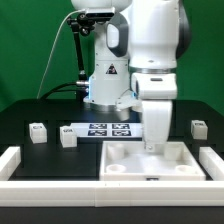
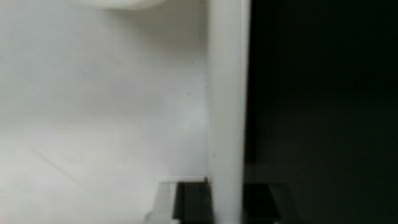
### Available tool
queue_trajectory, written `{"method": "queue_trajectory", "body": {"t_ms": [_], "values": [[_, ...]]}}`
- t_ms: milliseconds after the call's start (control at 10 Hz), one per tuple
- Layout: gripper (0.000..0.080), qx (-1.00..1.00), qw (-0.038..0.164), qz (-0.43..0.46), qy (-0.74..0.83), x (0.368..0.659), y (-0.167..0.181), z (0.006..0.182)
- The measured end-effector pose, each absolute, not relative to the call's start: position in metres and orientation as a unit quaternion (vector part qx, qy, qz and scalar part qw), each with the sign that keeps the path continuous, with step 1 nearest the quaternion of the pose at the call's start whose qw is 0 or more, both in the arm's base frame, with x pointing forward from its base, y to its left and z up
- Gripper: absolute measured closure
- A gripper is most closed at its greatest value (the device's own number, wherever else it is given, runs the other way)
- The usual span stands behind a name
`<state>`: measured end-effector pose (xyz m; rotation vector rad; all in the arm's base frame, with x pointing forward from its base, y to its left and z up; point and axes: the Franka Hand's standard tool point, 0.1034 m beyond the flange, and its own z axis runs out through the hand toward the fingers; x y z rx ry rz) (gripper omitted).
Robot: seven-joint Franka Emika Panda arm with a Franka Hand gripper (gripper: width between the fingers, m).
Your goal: Assemble one leg
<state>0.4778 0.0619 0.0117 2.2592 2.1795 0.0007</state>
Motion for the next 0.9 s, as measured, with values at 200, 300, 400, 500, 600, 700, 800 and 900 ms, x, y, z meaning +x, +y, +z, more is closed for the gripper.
{"method": "queue_trajectory", "body": {"t_ms": [200,300,400,500,600,700,800,900], "values": [[0.0740,0.716,0.003,0.007,0.698,0.4898,0.0767,0.0117],[0.0740,0.713,0.001,0.000,0.701,0.4902,0.0803,0.0119],[0.0739,0.715,0.000,-0.004,0.699,0.4901,0.0803,0.0121],[0.0739,0.718,0.000,-0.004,0.696,0.4896,0.0801,0.0120],[0.0732,0.718,0.000,-0.004,0.696,0.4896,0.0799,0.0120],[0.0732,0.718,0.000,-0.004,0.696,0.4894,0.0798,0.0116],[0.0554,0.718,0.000,-0.004,0.696,0.4893,0.0797,0.0116],[0.0373,0.718,0.000,-0.004,0.696,0.4893,0.0797,0.0116]]}}
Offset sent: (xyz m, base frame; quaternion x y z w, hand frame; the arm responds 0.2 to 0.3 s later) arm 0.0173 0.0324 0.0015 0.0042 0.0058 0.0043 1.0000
